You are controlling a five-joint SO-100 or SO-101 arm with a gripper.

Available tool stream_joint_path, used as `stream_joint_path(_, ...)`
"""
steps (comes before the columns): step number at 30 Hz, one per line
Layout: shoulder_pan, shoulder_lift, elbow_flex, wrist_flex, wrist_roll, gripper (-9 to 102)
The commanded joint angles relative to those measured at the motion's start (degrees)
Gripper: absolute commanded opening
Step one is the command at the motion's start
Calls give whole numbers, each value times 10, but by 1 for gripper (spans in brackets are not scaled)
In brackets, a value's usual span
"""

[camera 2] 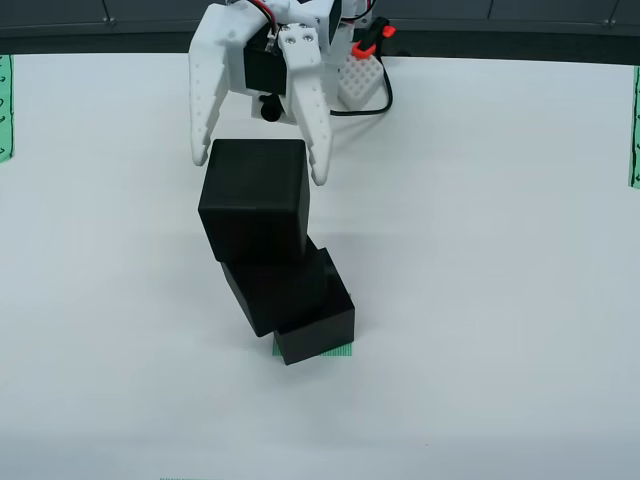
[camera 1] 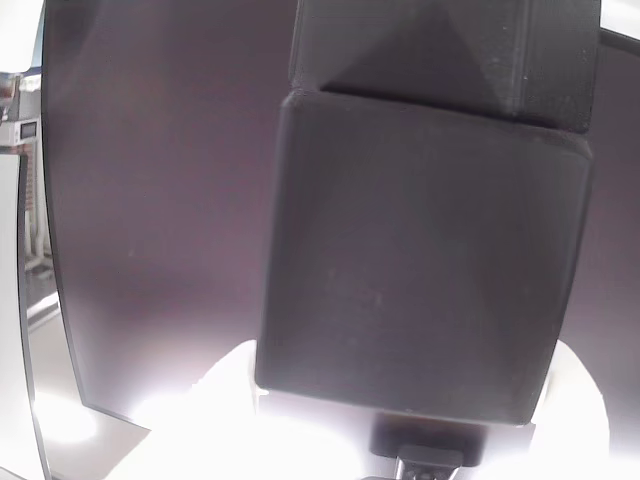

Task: Stack 3 Blocks on the chosen place.

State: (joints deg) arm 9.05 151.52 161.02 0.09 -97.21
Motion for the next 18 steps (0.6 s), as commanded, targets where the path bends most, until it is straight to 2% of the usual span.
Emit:
stream_joint_path(1, 4, 11, 0, -13, 2, 34)
stream_joint_path(18, -1, 16, -22, -24, 21, 35)
